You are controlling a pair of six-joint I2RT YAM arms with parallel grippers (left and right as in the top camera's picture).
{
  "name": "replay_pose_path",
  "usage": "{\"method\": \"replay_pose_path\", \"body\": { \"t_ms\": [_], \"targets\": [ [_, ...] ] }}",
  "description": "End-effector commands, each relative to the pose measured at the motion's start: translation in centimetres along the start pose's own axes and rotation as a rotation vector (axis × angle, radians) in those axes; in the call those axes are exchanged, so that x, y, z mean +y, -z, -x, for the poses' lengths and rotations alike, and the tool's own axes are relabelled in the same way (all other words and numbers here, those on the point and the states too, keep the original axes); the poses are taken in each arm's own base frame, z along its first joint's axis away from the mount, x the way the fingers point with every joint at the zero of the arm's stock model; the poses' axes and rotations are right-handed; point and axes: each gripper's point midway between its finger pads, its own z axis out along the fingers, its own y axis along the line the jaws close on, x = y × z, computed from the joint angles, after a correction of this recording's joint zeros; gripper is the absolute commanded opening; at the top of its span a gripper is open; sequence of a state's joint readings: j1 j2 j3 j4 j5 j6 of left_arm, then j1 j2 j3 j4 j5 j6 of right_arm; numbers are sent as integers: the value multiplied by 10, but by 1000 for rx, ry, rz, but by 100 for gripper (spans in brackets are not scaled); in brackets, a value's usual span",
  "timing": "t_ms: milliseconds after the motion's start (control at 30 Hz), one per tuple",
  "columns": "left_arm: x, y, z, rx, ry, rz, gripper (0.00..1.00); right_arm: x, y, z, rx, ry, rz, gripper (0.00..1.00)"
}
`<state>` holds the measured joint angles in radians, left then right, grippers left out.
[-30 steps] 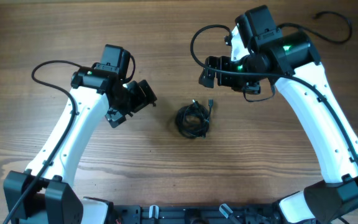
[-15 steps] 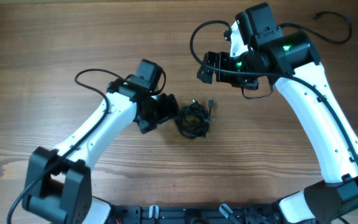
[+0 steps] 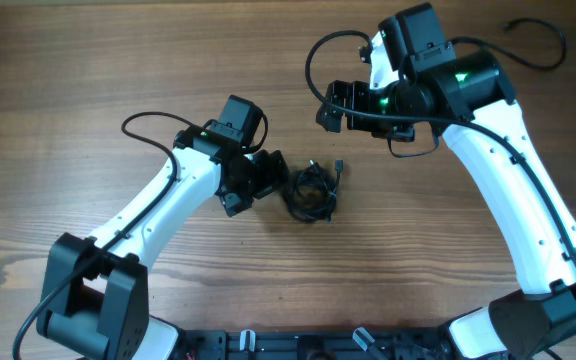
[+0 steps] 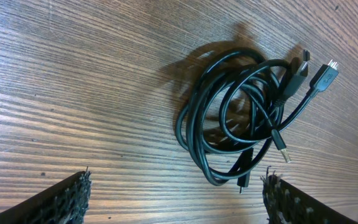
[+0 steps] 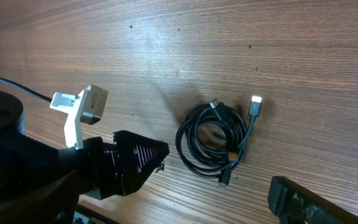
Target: Untangle cables
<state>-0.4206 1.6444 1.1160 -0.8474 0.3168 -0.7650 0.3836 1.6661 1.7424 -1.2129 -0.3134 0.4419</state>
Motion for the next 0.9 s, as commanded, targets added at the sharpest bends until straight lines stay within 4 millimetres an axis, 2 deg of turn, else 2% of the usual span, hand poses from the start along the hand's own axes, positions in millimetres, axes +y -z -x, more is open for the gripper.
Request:
{"method": "replay_pose_path", "body": {
  "t_ms": [0, 633, 867],
  "targets": [
    [2, -3, -3, 14, 2, 3, 92, 0, -1, 0, -4, -1, -7, 100],
    [0, -3, -1, 9, 4, -2, 94, 0, -1, 0, -4, -2, -7, 100],
    [4, -3, -8, 38, 17, 12, 92, 0, -1, 0, -4, -1, -7, 100]
  ]
}}
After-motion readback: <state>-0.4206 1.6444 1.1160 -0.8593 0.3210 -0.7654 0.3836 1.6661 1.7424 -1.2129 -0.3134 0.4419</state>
